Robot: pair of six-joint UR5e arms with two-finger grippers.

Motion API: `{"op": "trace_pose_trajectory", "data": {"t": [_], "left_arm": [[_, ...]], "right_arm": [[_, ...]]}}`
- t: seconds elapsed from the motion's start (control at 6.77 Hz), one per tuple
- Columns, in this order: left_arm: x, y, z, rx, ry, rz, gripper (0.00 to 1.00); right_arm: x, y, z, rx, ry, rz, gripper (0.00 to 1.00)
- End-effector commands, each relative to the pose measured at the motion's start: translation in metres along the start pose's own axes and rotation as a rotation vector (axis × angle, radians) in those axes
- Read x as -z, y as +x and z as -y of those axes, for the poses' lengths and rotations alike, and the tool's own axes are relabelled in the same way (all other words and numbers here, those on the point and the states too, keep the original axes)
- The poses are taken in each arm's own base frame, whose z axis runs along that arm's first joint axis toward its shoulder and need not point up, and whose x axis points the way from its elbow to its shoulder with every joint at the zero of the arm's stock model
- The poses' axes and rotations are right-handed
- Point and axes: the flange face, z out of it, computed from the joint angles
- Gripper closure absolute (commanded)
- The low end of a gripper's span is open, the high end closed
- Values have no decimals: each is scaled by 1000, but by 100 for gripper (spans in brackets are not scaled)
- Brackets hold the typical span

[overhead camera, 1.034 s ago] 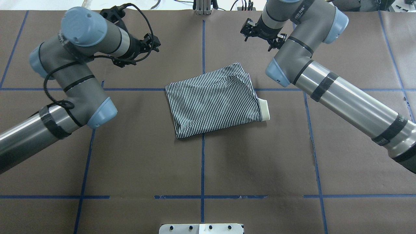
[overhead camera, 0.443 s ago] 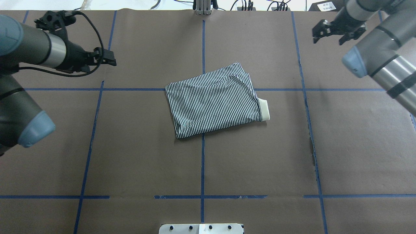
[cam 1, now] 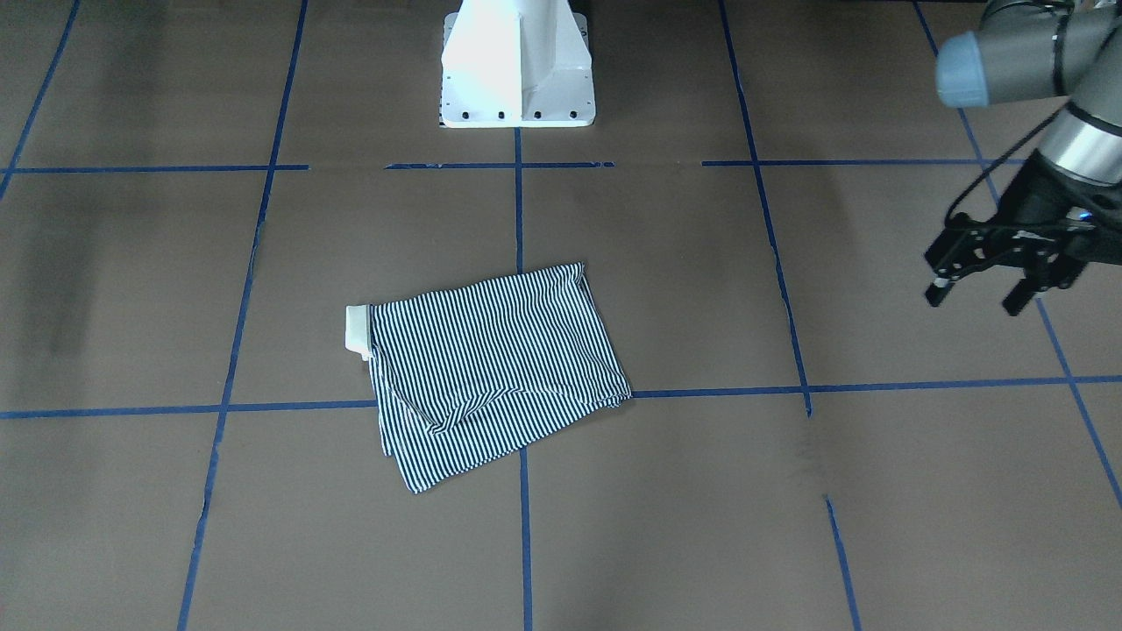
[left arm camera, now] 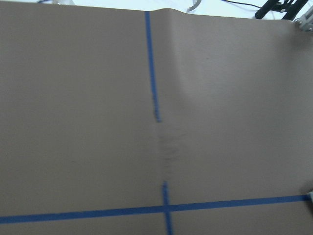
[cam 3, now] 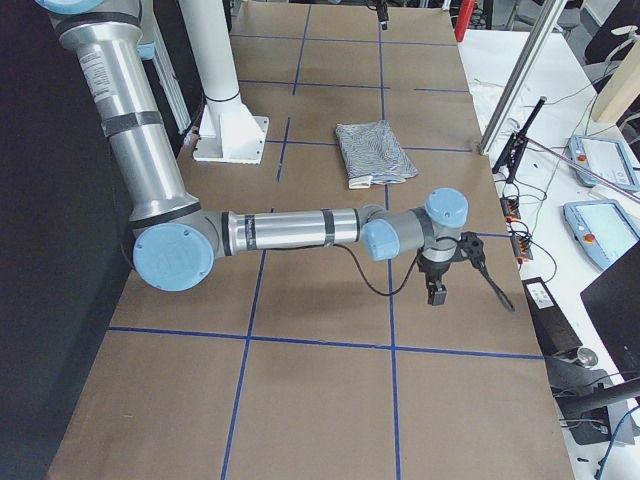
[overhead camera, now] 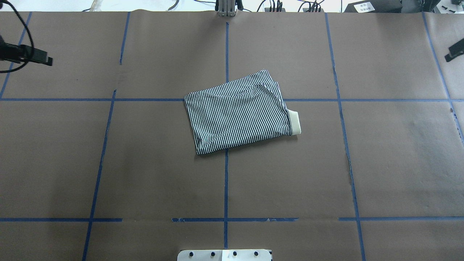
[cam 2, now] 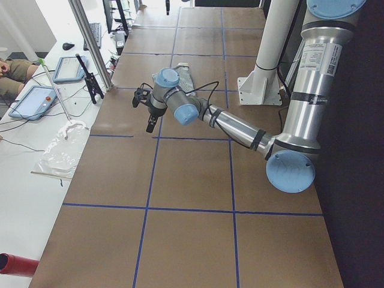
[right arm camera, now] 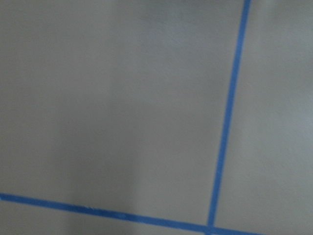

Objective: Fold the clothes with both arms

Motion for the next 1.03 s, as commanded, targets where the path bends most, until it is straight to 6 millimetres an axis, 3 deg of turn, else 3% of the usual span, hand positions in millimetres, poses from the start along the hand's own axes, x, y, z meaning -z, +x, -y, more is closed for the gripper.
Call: {"op": "trace_pose_trajectory", "data": {"t": [0.0,0.15,0.3,0.44,0.74,0.89], "left_arm": [[11,-155,-3,-182,-75,128,0],[16,-207,-9,-209,-113,110,0],[17,-228,-19,-238,-134,90,0],[18,-240,-25,-256,-180,90,0],[27,-257,-45,-256,-211,53,0],[30,-253,-63,-240,-198,8,0]], "right_arm": [[25,90,-80,4,-18,86,0],[36,82,-112,-14,-29,94,0],[63,55,-138,-63,-72,99,0],[91,31,-157,-89,-90,88,0],[87,36,-174,-117,-103,98,0],[90,35,-172,-122,-103,74,0]]}}
